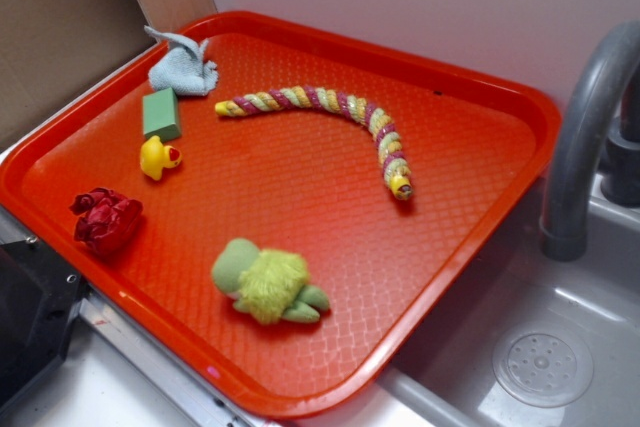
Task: Grab the green block.
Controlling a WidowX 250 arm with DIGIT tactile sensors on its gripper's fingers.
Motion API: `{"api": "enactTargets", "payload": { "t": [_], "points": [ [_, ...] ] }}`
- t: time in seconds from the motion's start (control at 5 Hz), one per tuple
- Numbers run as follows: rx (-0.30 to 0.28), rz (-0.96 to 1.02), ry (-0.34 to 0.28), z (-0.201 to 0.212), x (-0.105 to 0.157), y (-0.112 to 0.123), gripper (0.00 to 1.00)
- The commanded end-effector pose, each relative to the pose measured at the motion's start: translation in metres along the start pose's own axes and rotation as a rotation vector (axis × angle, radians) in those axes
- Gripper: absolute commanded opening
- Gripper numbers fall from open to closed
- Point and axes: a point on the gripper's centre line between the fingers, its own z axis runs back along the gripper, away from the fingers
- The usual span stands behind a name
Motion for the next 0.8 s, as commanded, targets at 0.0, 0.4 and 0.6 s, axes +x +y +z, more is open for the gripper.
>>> {"api": "enactTargets", "payload": {
  "t": [0.0, 0.4, 0.6],
  "points": [
    [0.000, 0.000, 0.000, 0.000, 0.000, 0.000, 1.00],
    [-0.019, 0.505, -0.052, -0.027, 0.022, 0.035, 1.00],
    [0.008, 0.753, -0.078, -0.054, 0.032, 0.073, 1.00]
  ]
}}
